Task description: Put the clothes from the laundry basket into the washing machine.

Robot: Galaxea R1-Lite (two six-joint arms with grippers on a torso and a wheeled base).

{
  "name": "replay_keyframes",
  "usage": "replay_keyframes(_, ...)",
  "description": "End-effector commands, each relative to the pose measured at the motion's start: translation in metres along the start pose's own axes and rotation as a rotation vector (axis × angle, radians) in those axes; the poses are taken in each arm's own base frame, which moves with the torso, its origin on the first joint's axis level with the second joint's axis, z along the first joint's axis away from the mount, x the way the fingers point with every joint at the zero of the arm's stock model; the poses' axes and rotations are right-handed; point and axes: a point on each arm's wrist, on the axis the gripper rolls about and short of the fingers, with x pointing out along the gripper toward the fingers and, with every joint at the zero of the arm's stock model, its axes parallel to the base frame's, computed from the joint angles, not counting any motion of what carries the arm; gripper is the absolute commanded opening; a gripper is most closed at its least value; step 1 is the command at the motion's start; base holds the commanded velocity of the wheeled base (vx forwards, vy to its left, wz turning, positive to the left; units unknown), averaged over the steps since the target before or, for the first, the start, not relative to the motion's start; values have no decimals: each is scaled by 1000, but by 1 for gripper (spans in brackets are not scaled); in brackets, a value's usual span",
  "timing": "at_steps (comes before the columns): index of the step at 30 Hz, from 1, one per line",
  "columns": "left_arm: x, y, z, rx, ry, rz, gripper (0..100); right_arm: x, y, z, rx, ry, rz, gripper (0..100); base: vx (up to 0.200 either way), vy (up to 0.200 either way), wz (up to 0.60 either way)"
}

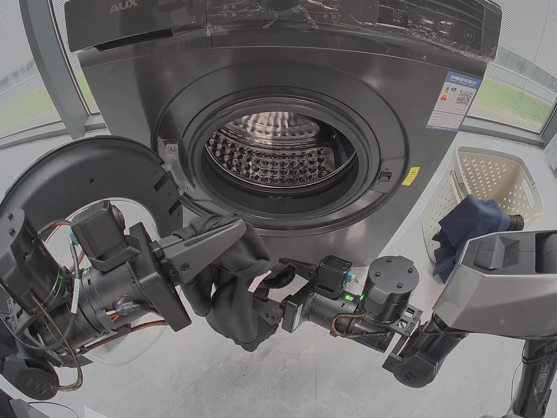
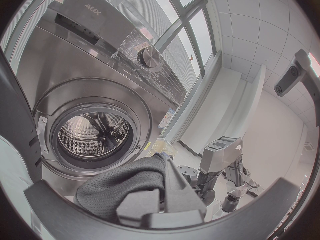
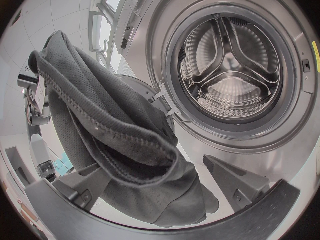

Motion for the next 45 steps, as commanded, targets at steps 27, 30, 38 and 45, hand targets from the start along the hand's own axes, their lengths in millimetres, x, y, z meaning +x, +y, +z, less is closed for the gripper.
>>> replay_keyframes(27, 3, 33, 3, 22, -21, 147, 0, -108, -1, 102, -39, -208, -151, 0, 0, 0, 0)
replay_keyframes(30, 3, 33, 3, 22, -25, 162, 0, -114, 0, 109, -43, -236, -164, 0, 0, 0, 0)
replay_keyframes(38, 2, 32, 6, 28, -40, 167, 0, -110, 6, 131, -71, -327, -148, 0, 0, 0, 0)
replay_keyframes(45, 9, 31, 13, 34, -65, 154, 0, -108, 3, 140, -50, -380, -207, 0, 0, 0, 0)
